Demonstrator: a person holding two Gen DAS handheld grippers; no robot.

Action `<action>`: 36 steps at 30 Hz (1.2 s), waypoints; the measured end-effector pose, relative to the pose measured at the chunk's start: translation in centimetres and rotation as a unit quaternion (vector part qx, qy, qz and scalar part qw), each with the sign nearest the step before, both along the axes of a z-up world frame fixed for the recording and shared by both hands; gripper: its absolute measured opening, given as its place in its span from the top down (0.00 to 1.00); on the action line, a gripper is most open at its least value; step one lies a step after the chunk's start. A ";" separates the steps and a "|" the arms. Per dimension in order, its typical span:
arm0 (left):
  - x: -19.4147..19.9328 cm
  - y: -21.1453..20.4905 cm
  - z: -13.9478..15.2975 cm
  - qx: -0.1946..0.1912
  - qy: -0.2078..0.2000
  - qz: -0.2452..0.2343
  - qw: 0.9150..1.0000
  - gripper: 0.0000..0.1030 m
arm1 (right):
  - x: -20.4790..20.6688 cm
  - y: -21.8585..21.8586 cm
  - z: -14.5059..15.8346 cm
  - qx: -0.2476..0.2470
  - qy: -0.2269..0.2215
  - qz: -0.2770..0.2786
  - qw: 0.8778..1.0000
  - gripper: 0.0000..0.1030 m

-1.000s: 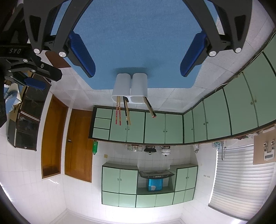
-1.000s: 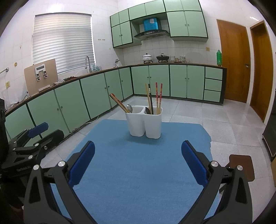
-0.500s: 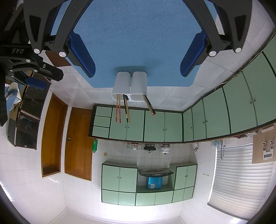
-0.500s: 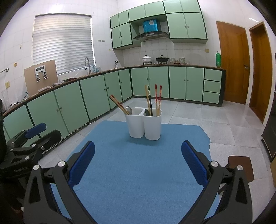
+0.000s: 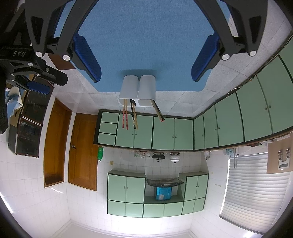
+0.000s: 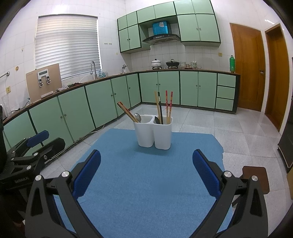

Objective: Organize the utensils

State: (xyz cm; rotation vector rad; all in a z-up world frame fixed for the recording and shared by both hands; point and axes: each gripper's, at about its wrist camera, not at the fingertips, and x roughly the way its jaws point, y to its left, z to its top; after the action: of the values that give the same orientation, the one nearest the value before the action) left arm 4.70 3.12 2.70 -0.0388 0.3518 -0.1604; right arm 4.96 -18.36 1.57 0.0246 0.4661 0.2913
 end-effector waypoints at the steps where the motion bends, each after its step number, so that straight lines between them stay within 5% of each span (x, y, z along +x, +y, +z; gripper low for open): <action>1: 0.0 0.0 0.0 0.000 0.000 0.000 1.000 0.06 | 0.0 0.1 0.0 0.000 0.000 0.000 1.000 0.05; 36: 0.0 0.2 -0.1 0.002 0.002 0.000 1.000 0.06 | 0.0 0.3 0.0 -0.001 0.000 0.001 1.000 0.05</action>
State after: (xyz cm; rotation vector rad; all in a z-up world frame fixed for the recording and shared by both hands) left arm 4.69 3.34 2.55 -0.0344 0.3553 -0.1593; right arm 5.00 -18.05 1.59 0.0217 0.4659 0.2921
